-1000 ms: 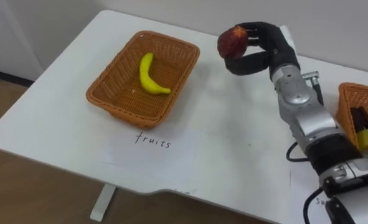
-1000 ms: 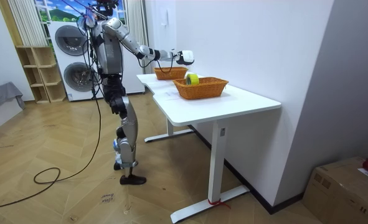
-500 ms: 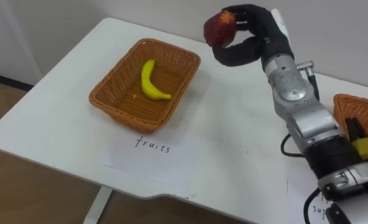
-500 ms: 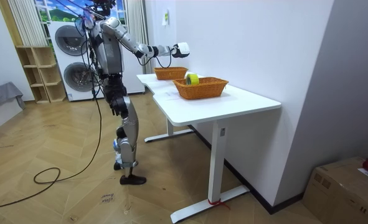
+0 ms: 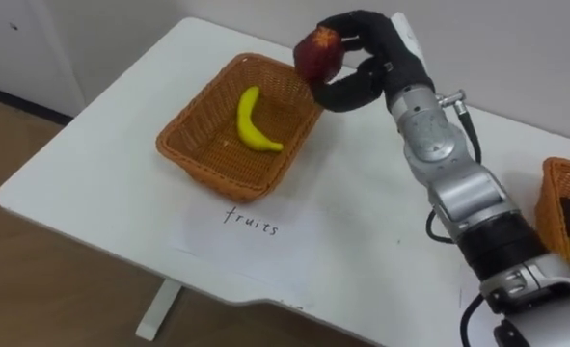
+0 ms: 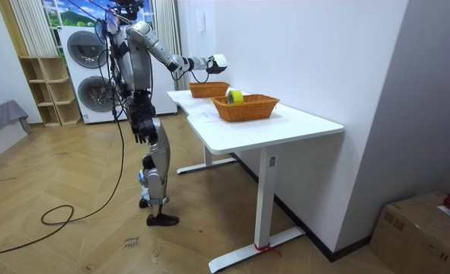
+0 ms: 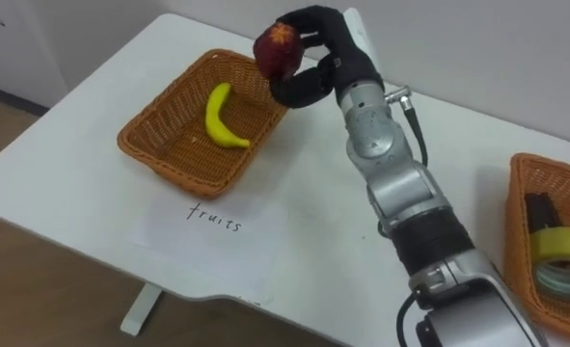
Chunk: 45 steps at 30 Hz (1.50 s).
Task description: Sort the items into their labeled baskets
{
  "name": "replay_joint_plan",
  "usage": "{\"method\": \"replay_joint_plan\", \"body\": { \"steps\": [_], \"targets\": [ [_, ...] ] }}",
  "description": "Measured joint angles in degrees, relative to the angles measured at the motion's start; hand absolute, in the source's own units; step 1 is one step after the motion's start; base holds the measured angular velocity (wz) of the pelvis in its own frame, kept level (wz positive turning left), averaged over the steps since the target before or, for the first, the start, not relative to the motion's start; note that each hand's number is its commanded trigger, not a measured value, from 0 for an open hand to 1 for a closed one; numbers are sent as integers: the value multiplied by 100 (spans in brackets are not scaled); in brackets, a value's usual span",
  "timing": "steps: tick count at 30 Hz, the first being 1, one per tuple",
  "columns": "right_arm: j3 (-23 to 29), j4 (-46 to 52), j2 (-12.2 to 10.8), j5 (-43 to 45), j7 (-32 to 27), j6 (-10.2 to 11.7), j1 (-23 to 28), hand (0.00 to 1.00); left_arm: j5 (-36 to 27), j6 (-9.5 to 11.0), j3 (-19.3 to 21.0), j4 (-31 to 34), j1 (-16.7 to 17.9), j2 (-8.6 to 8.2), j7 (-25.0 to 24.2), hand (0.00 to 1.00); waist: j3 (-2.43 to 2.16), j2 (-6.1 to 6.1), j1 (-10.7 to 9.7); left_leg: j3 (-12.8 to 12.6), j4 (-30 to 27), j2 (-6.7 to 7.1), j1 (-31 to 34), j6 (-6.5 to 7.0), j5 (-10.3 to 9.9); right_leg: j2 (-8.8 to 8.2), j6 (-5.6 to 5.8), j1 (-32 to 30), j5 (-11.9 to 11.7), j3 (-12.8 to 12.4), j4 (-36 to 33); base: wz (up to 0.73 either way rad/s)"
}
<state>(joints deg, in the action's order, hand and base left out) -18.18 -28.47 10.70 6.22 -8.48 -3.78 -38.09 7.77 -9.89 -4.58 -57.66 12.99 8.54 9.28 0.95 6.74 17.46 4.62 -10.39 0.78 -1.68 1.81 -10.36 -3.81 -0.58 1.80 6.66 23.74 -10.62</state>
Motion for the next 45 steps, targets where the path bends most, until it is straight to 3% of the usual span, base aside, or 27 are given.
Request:
{"method": "replay_joint_plan", "body": {
  "steps": [11,15,26,36,37,39,40,45],
  "targets": [
    [-321,-10,-115,35,255,-18,30,100,97,-18,2,-39,3,103,-123,0,3,38,184,258,2,60,8,24,-7,-22,99,117,76,22,5,13],
    [-324,-10,-201,34,448,-203,33,100,136,-92,0,57,27,102,-124,0,1,44,203,299,-30,87,42,37,-14,-37,103,115,79,24,5,5],
    [-750,-275,-211,110,606,-351,39,100,192,-157,-4,79,34,135,-124,0,-5,82,383,306,-27,96,17,59,-25,-49,120,117,89,22,1,0],
    [-772,-333,-211,114,663,-387,50,100,197,-158,61,77,-37,145,-124,0,15,100,511,312,-11,96,9,59,-25,-50,125,116,92,21,4,0],
    [-772,-333,-211,114,664,-387,50,93,197,-155,67,76,-40,148,-123,0,17,104,512,312,-11,96,9,59,-26,-50,125,116,92,21,4,0],
    [-772,-333,-211,113,670,-387,50,20,196,-153,109,74,-42,150,-123,0,25,118,512,311,-11,96,10,59,-26,-47,125,115,92,17,5,0],
    [-772,-333,-211,111,676,-387,50,2,197,-153,110,69,-43,151,-123,0,31,124,512,310,-11,96,11,59,-26,-48,125,114,92,19,4,0],
    [-773,-333,-212,111,686,-386,50,0,197,-152,111,27,-66,151,-124,0,36,150,525,309,-12,97,14,60,-27,-47,124,111,91,18,5,0]
  ]
}}
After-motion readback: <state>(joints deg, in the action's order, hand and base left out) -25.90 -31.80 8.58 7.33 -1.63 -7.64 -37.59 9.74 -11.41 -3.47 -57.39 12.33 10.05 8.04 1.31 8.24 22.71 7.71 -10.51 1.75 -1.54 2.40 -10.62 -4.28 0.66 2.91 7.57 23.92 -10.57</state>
